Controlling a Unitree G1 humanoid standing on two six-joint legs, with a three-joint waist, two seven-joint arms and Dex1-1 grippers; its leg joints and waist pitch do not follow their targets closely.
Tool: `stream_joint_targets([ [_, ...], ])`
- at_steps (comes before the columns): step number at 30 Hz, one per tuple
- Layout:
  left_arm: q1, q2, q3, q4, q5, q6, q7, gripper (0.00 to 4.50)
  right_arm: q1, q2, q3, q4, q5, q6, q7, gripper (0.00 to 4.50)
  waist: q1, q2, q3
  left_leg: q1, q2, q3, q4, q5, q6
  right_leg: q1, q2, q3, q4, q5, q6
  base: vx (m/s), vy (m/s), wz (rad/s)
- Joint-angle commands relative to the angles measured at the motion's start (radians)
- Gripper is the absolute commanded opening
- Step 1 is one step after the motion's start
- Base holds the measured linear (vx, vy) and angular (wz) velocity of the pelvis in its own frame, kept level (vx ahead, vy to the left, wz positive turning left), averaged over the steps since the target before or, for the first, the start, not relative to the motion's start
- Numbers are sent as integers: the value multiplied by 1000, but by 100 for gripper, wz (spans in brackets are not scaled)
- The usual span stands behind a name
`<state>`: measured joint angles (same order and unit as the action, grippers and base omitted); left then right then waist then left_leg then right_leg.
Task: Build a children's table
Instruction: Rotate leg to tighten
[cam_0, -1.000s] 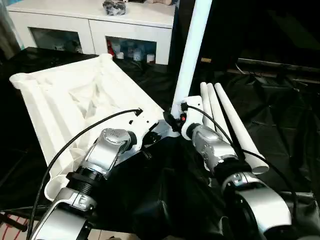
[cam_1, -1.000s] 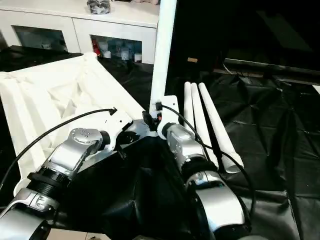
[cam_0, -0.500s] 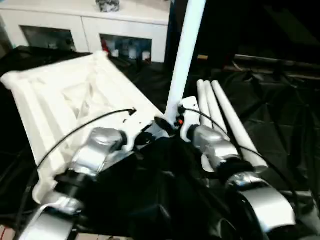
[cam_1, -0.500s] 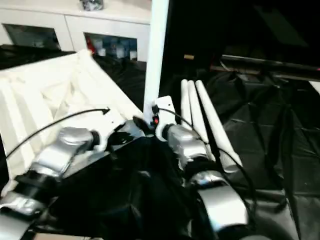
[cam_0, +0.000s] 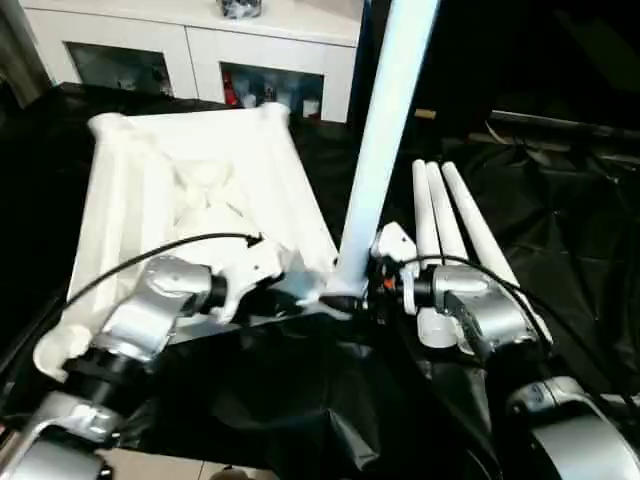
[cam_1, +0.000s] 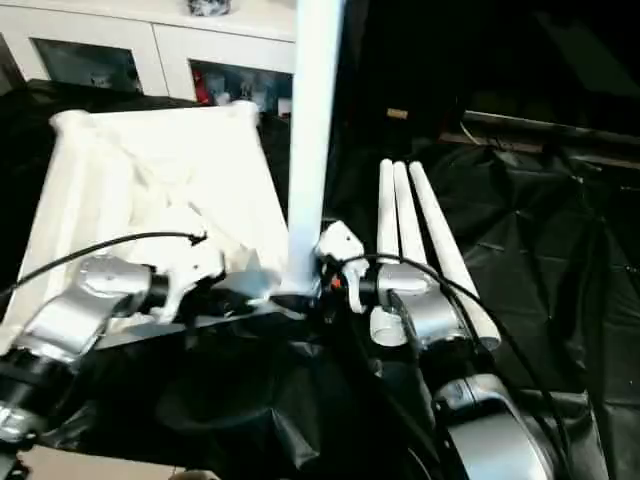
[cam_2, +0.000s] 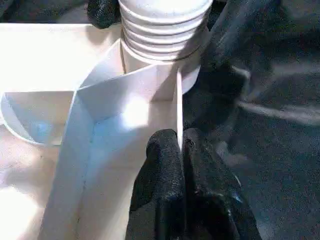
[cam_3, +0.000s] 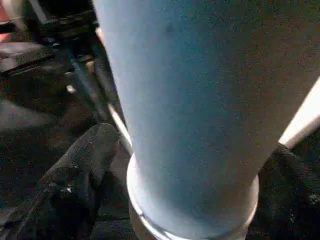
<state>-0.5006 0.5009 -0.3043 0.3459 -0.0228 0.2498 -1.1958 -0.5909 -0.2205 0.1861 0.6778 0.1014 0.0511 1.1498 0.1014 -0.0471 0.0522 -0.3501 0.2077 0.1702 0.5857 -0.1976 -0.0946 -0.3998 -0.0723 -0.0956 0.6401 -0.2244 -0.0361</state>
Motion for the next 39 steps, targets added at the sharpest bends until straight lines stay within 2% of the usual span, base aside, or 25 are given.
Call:
stream_joint_targets([
  [1,4,-2,-23,-25,-12,-24,-38,0,9,-5,18,-40,20,25,41,360,2,15,-61,2,35,-3,-64,-91,57,65,-79,67,-68,11,-233,0,0,0],
  [13,6,0,-10,-12,-16,-21,-30,0,38,22,23,-65,27,76,20,276,8,9,-64,0,32,-3,-62,-56,50,65,-79,67,-62,39,-231,0,0,0],
  [15,-3,-33,13,0,-15,7,32,0,21,64,-4,6,8,74,-106,276,5,11,-61,0,31,-4,-64,-66,38,62,-80,67,-65,16,-232,0,0,0],
  [17,-19,-72,37,18,-8,39,113,0,-16,115,-45,109,-16,71,-287,273,-1,9,-56,0,31,-5,-69,-110,13,61,-84,67,-74,-79,-215,0,0,0],
  [18,-28,-91,47,29,-1,55,156,0,-33,137,-68,151,-11,73,-353,273,-6,9,-53,2,30,-6,-73,-144,-9,61,-85,68,-85,-168,-196,0,0,0],
  [19,-37,-110,56,40,7,69,201,0,-49,158,-88,189,-6,67,-410,273,-8,9,-55,5,30,-7,-72,-154,-15,60,-87,68,-87,-200,-190,0,0,0],
  [20,-45,-128,63,50,14,83,238,0,-63,176,-104,219,2,67,-455,272,-13,9,-55,1,30,-8,-72,-155,-23,61,-87,69,-91,-239,-171,0,0,0],
  [23,-66,-169,74,77,38,120,335,0,-96,223,-130,277,14,69,-546,272,-12,9,-56,5,28,-5,-70,-141,-10,55,-83,71,-91,-206,-166,0,0,0],
  [27,-86,-228,89,91,73,196,477,0,-152,302,-155,368,11,64,-719,272,-10,13,-59,1,28,-6,-70,-115,-12,58,-81,68,-83,-142,-176,0,0,0],
  [28,-84,-240,89,81,78,210,496,0,-157,319,-152,379,9,46,-718,272,-11,7,-60,-1,29,-5,-70,-114,-10,59,-81,69,-82,-134,-176,0,0,0],
  [30,-78,-258,87,63,84,233,512,0,-173,345,-161,411,8,23,-727,342,-11,11,-61,-1,29,-6,-69,-112,-5,58,-82,68,-80,-113,-181,0,0,0],
  [32,-71,-259,79,51,83,229,507,0,-186,356,-176,431,14,16,-719,348,-11,7,-60,-4,27,-6,-69,-110,7,61,-81,68,-79,-103,-177,0,0,0],
  [34,-67,-252,74,45,82,219,496,0,-190,354,-177,436,8,9,-714,378,-12,5,-60,-4,27,-6,-70,-112,10,60,-81,67,-79,-110,-174,0,0,0],
  [37,-49,-225,60,19,73,182,446,0,-198,340,-178,439,4,-12,-675,391,-14,7,-59,-4,29,-7,-70,-122,13,59,-83,68,-81,-118,-174,0,0,0],
  [39,-36,-205,56,-2,63,172,411,0,-195,321,-160,423,-2,-29,-604,391,-15,7,-61,-5,29,-7,-69,-119,17,62,-83,67,-79,-106,-178,0,0,0],
])
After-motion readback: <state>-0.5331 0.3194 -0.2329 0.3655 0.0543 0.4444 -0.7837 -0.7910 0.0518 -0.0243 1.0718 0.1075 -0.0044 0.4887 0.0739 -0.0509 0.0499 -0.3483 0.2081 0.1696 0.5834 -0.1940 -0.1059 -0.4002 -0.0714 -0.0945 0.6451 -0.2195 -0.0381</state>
